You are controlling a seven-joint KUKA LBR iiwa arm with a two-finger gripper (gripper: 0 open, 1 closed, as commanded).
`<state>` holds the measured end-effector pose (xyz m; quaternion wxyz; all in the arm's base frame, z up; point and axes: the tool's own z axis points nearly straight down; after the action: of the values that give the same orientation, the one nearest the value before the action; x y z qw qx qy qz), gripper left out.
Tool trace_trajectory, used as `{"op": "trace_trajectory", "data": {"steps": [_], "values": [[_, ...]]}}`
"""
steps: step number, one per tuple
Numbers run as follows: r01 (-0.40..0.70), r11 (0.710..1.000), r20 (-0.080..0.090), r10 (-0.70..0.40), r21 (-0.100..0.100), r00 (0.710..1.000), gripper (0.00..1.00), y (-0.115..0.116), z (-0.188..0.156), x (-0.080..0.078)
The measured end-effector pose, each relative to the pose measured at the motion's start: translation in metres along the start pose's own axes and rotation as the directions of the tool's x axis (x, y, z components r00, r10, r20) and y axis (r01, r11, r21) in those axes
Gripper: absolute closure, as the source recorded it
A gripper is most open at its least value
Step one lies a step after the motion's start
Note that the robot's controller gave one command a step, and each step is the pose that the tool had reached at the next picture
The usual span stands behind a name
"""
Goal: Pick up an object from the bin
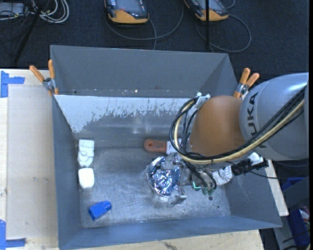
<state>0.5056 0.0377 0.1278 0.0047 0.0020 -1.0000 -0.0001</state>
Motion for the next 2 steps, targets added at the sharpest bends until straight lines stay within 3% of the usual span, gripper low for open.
{"op": "trace_trajectory", "data": {"steps": [1, 2], "values": [[-0.001, 1.000, 0.007, 0.001, 0.000, 1.000, 0.00, 0.000, -0.003, -0.002], [-0.114, 0.993, 0.016, 0.114, -0.010, 0.993, 1.00, -0.004, 0.048, -0.015]]}}
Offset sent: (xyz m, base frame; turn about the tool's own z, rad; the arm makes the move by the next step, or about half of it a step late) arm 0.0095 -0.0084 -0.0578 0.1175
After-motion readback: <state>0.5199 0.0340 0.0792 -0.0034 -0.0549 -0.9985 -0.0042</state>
